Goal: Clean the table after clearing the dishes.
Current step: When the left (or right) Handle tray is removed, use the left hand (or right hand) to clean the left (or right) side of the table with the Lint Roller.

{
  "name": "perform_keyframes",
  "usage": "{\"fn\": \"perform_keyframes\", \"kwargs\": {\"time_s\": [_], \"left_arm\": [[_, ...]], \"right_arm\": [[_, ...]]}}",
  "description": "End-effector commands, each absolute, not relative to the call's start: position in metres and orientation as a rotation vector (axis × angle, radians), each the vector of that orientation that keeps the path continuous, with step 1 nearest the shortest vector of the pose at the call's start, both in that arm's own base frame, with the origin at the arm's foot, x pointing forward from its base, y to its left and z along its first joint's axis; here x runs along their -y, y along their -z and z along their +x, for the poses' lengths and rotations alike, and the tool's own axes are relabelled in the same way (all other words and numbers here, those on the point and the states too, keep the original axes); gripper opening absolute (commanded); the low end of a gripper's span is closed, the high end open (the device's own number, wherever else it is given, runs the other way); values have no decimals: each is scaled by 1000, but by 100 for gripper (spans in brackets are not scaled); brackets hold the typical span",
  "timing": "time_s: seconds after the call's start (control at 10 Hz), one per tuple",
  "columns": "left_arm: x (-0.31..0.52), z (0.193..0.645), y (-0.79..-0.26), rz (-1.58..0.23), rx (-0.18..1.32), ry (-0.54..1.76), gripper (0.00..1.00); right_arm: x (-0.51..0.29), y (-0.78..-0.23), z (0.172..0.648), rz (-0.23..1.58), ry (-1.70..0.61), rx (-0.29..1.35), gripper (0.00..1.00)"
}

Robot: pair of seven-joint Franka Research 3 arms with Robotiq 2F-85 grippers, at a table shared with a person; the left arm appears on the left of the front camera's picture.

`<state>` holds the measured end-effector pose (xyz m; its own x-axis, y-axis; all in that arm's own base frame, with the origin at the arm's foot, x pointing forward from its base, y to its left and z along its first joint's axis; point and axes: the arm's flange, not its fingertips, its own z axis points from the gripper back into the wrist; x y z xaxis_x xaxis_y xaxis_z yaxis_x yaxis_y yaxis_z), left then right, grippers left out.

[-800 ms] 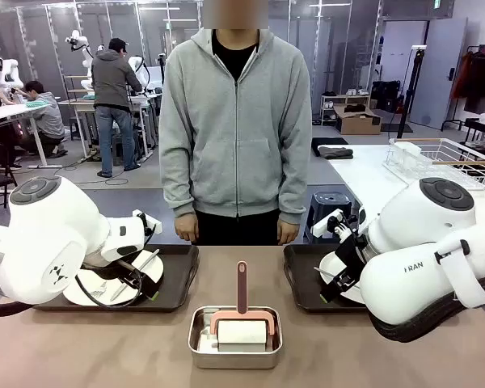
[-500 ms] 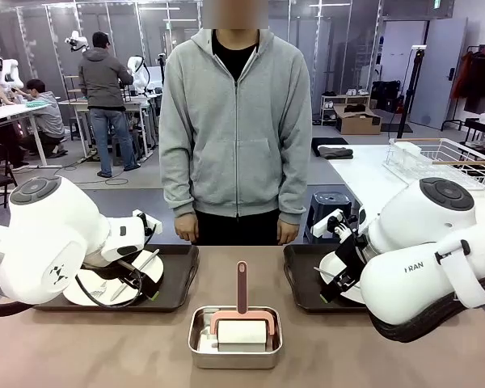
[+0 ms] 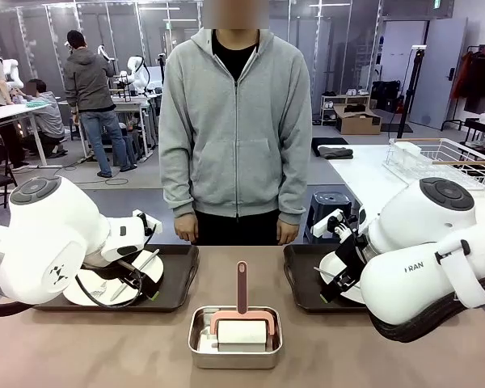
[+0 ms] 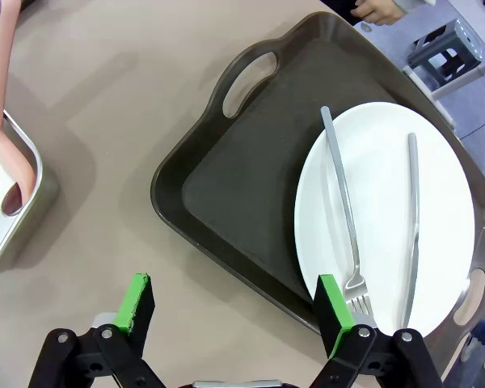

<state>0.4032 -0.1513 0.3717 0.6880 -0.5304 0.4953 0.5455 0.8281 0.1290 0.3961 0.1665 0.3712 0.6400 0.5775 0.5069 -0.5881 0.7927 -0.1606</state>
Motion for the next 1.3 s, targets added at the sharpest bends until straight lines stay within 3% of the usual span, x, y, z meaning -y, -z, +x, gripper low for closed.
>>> {"fn": "perform_keyframes", "kwargs": {"time_s": [0.0,1.2], "left_arm": [[151,403,-372,-29,545,601,100],[151,403,-372,-29,545,602,100]], "right_arm": [[-167,-371,396,21,-663,571,100],[-166,-371,396,20,-665,571,100]]}}
